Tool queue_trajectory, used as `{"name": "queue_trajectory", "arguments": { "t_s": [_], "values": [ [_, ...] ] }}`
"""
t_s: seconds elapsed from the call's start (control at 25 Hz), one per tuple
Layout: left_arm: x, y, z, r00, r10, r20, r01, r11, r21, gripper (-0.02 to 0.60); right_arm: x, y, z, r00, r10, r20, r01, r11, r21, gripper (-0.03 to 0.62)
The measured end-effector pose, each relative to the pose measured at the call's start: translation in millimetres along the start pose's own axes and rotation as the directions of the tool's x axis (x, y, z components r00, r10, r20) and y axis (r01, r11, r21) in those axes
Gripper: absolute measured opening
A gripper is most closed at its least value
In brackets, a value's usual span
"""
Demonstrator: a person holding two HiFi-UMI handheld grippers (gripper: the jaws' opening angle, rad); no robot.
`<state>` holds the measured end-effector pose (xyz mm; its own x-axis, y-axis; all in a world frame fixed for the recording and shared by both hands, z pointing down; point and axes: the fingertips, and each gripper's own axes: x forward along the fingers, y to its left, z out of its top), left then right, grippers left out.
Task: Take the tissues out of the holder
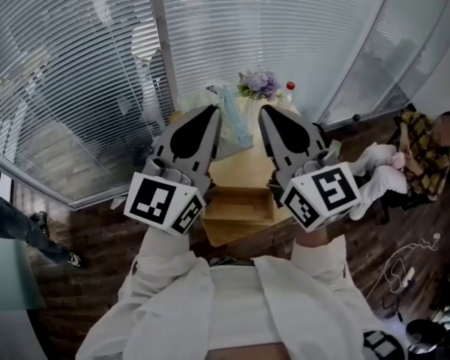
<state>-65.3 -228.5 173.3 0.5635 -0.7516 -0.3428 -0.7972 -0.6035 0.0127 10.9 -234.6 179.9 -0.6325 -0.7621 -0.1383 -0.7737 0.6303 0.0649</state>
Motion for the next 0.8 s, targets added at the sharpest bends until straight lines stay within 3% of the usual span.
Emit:
{"name": "queue_trajectory", "arguments": {
  "t_s": [0.8],
  "values": [
    [4.7,5.1,-16.4,0.998,0.02,-0.058,-0.022,0.999,-0.032,0.008,6.3,-8.0,-18.1,0.998,-0.03,-0.05,0.032,0.998,0.051,0.012]
  ]
}}
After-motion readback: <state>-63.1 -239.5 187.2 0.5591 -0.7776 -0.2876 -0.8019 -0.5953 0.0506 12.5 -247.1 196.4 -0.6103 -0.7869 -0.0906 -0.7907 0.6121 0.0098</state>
